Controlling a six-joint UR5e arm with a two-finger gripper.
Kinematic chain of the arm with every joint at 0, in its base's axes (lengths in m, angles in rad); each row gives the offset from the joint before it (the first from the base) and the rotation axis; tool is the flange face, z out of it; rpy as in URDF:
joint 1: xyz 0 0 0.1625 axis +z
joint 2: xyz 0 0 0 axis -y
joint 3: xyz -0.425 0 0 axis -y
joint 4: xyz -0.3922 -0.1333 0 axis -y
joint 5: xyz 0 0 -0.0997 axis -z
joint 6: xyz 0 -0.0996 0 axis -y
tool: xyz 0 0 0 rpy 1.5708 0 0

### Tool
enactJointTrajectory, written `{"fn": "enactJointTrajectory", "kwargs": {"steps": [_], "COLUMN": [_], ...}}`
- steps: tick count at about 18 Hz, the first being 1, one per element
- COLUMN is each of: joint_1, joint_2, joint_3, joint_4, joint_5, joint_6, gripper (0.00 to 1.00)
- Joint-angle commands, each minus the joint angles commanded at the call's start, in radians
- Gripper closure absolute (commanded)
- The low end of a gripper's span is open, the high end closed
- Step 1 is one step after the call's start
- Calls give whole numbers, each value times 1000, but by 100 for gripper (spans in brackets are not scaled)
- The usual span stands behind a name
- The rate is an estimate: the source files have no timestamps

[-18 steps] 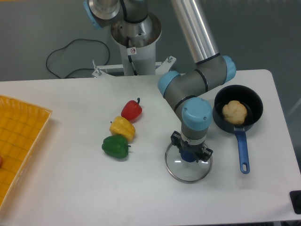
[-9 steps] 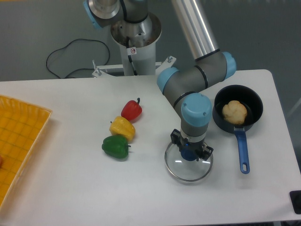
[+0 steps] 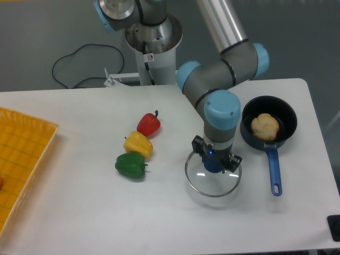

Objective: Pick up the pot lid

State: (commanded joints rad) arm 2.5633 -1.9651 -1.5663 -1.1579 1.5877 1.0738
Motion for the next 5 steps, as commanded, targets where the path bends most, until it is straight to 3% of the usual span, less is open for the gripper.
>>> {"fn": "enactJointTrajectory", "kwargs": {"steps": [2,5], "joint_1": [2,9], "joint_2": [5,14], "joint_3": [23,29], "joint_4": [-55,-69], "joint_5": [2,2], "joint_6": [29,49], "gripper": [39,39]}}
